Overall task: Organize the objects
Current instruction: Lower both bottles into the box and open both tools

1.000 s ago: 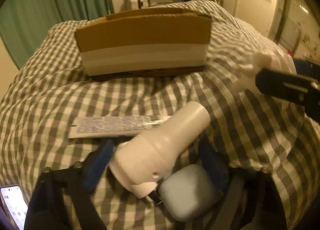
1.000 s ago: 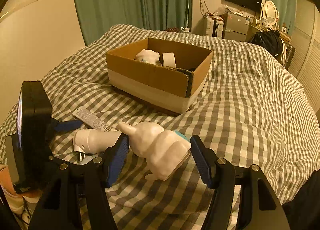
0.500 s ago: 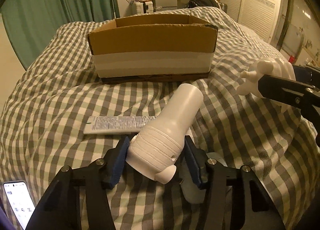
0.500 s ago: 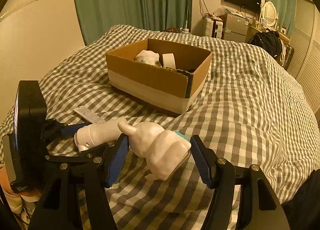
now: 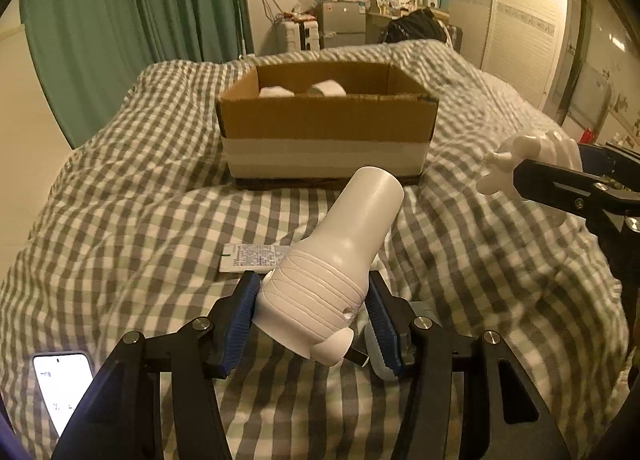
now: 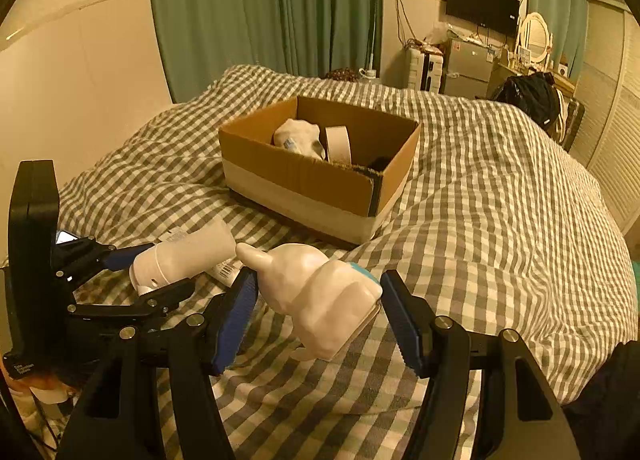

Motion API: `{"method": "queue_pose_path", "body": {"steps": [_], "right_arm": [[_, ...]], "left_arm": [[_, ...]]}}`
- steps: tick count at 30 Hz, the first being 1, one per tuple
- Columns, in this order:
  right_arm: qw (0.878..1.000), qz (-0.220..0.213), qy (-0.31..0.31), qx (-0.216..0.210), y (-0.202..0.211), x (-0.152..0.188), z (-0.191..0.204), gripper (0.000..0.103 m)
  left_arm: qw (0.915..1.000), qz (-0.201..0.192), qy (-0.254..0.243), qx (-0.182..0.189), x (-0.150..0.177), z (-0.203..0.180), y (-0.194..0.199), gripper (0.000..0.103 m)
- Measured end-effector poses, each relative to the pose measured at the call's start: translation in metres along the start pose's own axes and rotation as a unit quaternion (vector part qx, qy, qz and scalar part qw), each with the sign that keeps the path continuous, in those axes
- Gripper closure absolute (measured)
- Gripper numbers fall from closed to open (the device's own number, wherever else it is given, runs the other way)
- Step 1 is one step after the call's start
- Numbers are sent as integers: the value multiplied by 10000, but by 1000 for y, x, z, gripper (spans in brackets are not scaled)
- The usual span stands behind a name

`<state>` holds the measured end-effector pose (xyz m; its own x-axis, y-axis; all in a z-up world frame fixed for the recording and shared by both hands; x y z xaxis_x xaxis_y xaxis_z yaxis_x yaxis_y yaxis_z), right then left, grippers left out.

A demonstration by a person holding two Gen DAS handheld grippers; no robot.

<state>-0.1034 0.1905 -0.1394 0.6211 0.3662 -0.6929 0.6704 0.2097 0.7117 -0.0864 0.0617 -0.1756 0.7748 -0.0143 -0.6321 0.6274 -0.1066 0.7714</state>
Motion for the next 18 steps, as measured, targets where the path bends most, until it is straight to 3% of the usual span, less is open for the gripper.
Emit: {"method": "queue_pose_path", "body": {"steps": [8, 18], "right_arm": [[9991, -373, 169, 96, 31, -21, 6, 40], [9976, -628, 243, 187, 40, -51, -8, 40]], "left_arm": [[9993, -349, -17, 124, -22, -2, 32, 48], [9972, -697, -116, 246, -70, -5, 41, 48]]}}
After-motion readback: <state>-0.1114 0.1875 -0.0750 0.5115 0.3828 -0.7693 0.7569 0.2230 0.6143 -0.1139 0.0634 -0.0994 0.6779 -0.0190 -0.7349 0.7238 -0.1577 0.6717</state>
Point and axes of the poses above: each gripper's, at about its wrist camera, not at the fingertips, and y roughly against the way its jaws point, z to its left, x to its underside, the point moved 9 cm from there along -y, roughly the way its jaws point, and after that the axes turned 11 degrees about y, right-handed, at the moved point
